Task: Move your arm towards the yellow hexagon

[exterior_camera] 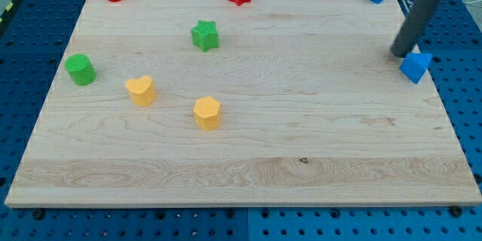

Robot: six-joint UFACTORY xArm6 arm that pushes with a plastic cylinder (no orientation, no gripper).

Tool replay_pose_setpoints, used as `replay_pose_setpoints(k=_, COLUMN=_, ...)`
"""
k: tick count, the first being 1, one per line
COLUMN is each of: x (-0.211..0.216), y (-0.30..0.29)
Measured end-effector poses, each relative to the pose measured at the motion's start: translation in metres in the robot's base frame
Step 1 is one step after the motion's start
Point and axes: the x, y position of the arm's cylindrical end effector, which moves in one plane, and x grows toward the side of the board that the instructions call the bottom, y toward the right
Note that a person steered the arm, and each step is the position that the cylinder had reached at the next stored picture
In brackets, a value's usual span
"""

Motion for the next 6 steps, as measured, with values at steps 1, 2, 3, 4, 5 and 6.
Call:
replay_pose_setpoints(k=1, x=0.001, y=-0.061)
replay_pose_setpoints(k=2, x=0.025, y=-0.103)
replay_pose_setpoints(k=3, x=0.051, y=-0.126)
replay_pose_setpoints(k=4, x=0.06, y=-0.186)
replay_pose_setpoints(k=5, x=0.064, y=-0.248)
replay_pose_setpoints(k=6, x=0.09, y=-0.279)
